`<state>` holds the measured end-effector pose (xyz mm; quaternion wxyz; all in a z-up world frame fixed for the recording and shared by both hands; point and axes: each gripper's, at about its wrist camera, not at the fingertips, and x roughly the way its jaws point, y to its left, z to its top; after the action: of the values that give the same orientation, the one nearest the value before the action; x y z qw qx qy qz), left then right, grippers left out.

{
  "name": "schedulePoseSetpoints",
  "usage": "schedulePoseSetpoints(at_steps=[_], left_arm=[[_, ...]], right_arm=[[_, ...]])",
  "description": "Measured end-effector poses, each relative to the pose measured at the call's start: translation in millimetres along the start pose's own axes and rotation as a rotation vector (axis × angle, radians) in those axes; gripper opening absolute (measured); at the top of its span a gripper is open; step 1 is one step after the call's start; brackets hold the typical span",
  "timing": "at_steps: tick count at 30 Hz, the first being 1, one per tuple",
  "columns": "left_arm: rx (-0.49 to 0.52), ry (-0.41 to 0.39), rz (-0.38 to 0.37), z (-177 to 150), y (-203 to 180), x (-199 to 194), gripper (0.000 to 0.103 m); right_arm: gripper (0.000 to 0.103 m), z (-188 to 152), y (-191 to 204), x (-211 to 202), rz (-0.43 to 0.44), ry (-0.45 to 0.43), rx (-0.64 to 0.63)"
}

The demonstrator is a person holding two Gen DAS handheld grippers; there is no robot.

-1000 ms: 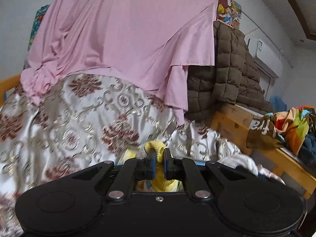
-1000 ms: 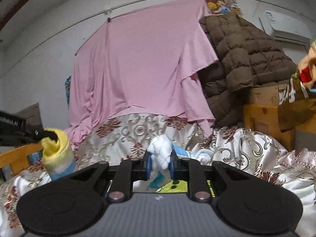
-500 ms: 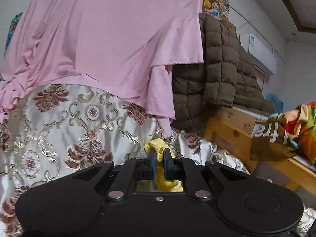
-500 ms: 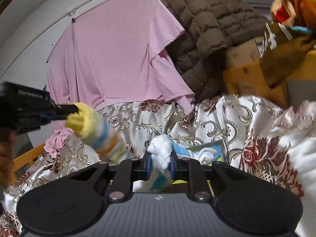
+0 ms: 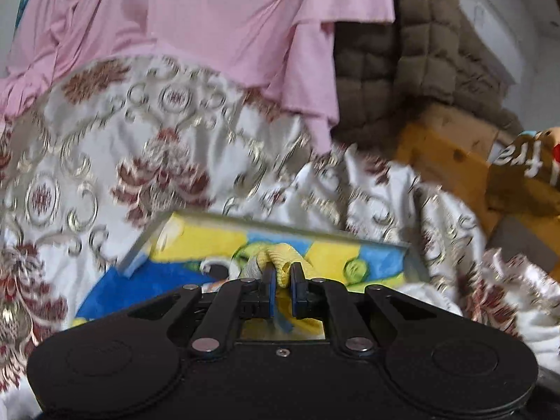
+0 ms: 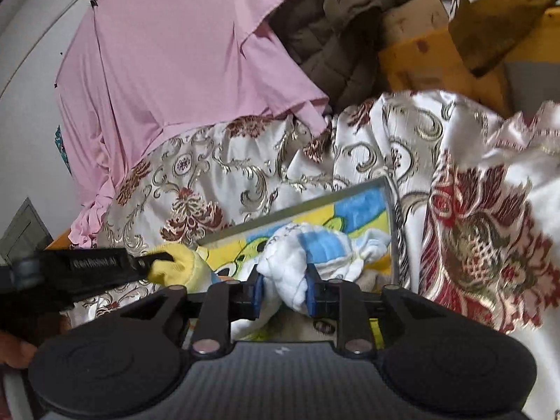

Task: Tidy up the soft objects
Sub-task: 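Carry sock and cloth into the cartoon tray and open both tools, then lift both open tools away from the tray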

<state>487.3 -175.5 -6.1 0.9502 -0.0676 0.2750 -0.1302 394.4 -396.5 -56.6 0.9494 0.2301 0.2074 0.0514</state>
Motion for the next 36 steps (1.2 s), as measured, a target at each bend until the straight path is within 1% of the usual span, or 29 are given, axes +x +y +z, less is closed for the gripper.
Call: schedulePoseSetpoints(at_steps=[3,6,9,11,13,14,16,17,19,27,32,33,35,36], left_arm=[[0.004,0.031,0.028,-6,5,6,0.009],[-0.021,0.059,0.040,-12,12,11,0.010],[-0.038,0.068,0.041,-17,17,11,0.014],[-0.040,0.065,0.043,-19,18,8,0.019],[-0.052,0.060,0.042,-20,19,4,0.021],[-0.057,0.060,0.042,-20,19,3,0.027],[-0.070,0.054,0.043,-21,20,-2,0.035],[-0.072,0.052,0.042,-21,20,-4,0.038],[-0.077,0.047,0.040,-22,21,-9,0.041],[-0.090,0.020,0.036,-21,20,-39,0.056],[-0.109,-0.020,0.020,-17,18,-65,0.071],[-0.115,-0.031,0.020,-16,17,-71,0.073],[-0.128,-0.048,0.014,-14,17,-82,0.082],[-0.132,-0.056,0.013,-14,18,-89,0.084]], right_arm=[[0.032,-2,1,4,-0.003,0.025,-0.002],[0.037,-3,3,4,-0.009,0.029,-0.008],[0.044,-2,6,3,-0.011,0.030,-0.017],[0.048,-3,9,2,-0.022,0.034,-0.030],[0.054,-2,11,1,-0.033,0.038,-0.044],[0.056,-3,13,0,-0.040,0.040,-0.052],[0.064,-3,16,-3,-0.055,0.040,-0.067],[0.065,-2,18,-5,-0.064,0.038,-0.077],[0.071,-1,21,-11,-0.078,0.030,-0.093],[0.085,8,34,-44,-0.094,-0.012,-0.123],[0.094,15,44,-69,-0.095,-0.058,-0.129],[0.096,17,46,-75,-0.094,-0.068,-0.126],[0.098,19,50,-87,-0.095,-0.092,-0.132],[0.100,20,53,-92,-0.099,-0.104,-0.140]])
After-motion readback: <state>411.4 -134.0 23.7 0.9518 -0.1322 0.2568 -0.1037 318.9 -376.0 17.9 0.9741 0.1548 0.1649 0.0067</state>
